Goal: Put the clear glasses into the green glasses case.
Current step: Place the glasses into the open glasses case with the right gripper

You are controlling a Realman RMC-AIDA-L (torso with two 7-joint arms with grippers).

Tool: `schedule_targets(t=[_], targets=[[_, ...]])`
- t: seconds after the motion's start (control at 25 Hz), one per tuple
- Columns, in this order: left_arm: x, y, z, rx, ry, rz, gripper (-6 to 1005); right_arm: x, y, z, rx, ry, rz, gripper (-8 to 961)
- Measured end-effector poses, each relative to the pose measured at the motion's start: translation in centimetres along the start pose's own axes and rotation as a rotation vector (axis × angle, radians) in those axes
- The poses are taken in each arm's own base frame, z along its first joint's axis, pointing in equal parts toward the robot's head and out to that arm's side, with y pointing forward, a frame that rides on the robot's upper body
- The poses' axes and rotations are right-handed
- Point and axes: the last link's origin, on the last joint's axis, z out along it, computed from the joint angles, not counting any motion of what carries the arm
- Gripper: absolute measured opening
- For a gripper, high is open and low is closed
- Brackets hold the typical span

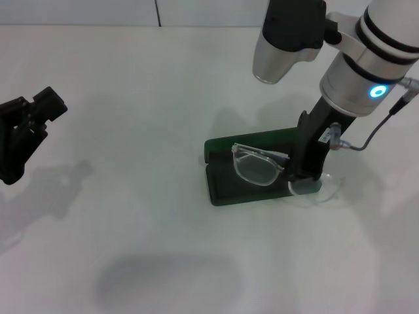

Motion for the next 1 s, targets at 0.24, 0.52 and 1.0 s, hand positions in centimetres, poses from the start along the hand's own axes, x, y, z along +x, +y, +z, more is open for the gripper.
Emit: schedule_targets(t=[0.24, 0.52, 1.0], targets=[[0.0, 0.0, 0.4, -0.005, 0.01, 0.0, 87, -0.1, 0.6, -0.7, -0.028, 0.069, -0.144, 55], [-0.4, 0.3, 0.1, 0.012, 0.038, -0.015, 87, 0.1, 0.1, -0.9, -0.002, 0.127, -0.331, 55], [-0.5, 0.7, -0.2, 0.001, 0.053, -0.014, 87, -0.4, -0.5, 0.1, -0.009, 0.112, -0.532, 55]])
